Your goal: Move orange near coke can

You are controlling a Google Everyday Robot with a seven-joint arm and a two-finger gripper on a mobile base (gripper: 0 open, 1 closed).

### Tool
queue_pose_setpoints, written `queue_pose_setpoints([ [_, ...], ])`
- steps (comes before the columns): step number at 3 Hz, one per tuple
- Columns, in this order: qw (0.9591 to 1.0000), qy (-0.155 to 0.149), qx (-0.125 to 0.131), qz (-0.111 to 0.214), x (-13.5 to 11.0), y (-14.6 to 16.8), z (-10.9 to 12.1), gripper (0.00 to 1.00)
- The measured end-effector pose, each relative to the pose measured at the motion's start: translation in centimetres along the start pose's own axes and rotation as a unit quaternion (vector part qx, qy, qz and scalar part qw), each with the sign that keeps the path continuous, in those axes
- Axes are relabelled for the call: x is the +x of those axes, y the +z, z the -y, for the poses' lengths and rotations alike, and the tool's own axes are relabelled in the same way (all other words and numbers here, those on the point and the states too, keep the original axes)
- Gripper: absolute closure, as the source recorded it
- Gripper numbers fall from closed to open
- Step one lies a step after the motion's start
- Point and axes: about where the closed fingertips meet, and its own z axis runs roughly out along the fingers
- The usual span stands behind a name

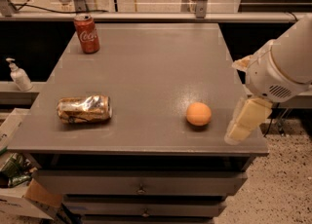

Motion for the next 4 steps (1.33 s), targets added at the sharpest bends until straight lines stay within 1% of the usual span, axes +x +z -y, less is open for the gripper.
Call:
queue_pose_setpoints([
  [1, 0.9998, 0.004, -0.003, 0.018, -0.9, 3.2, -0.1, 0.00],
  [2, 0.9995, 0.016, -0.008, 0.025, -1.8, 5.5, 0.3, 0.00],
  [3, 0.9991, 0.027, -0.021, 0.025, -2.8, 7.3, -0.2, 0.00],
  [4, 0.9987, 0.031, -0.034, 0.022, -3.5, 8.7, -1.2, 0.18],
])
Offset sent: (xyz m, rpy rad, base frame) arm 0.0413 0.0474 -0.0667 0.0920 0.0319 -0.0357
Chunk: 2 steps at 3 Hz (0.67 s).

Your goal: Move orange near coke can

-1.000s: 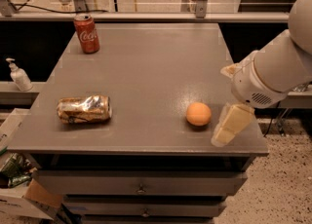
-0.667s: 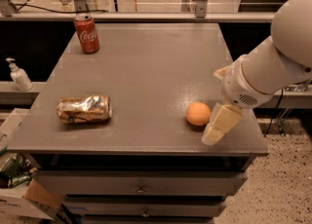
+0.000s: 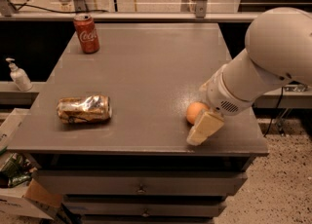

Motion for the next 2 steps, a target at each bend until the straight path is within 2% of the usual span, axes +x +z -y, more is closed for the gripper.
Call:
queue_pose_setpoints([
  [2, 1.0000, 0.001, 0.000, -0.003, -1.53, 0.03, 0.62, 0.65],
])
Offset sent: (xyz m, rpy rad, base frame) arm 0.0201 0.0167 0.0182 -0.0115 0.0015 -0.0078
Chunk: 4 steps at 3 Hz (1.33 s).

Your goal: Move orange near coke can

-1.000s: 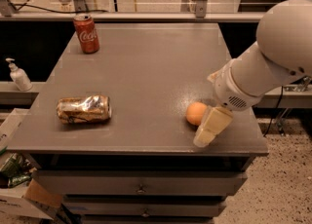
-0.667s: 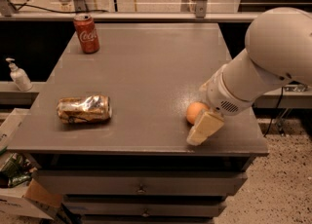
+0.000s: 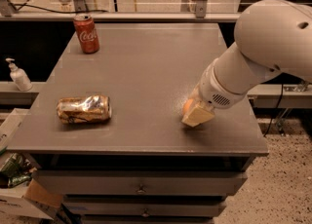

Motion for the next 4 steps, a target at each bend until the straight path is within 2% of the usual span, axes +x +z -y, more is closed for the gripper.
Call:
queue_pose_setpoints([
  [1, 0.9999, -0.001, -0.004, 0.017, -2.1, -1.1, 0.8, 0.88],
  [2, 0.9974, -0.002, -0.028, 0.066, -5.4, -2.7, 1.2, 1.00],
  [3, 0.9964, 0.000, -0.030, 0.079, -6.3, -3.2, 1.1, 1.00],
  [4, 0.9966, 0.000, -0.030, 0.077, -6.2, -3.2, 1.1, 1.00],
])
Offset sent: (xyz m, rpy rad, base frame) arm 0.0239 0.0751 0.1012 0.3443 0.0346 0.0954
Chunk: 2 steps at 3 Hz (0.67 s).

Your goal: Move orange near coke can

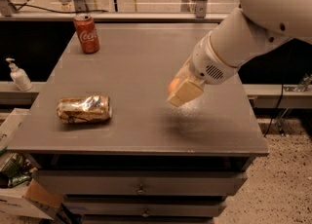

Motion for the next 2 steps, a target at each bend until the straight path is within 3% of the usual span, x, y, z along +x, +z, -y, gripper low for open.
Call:
queue_pose_setpoints([
  [1, 0.9999, 0.012, 0.008, 0.009, 0.0, 0.3, -0.1, 1.00],
  [2, 0.9988, 0.021, 0.025, 0.035, -2.1, 1.6, 0.8, 1.00],
])
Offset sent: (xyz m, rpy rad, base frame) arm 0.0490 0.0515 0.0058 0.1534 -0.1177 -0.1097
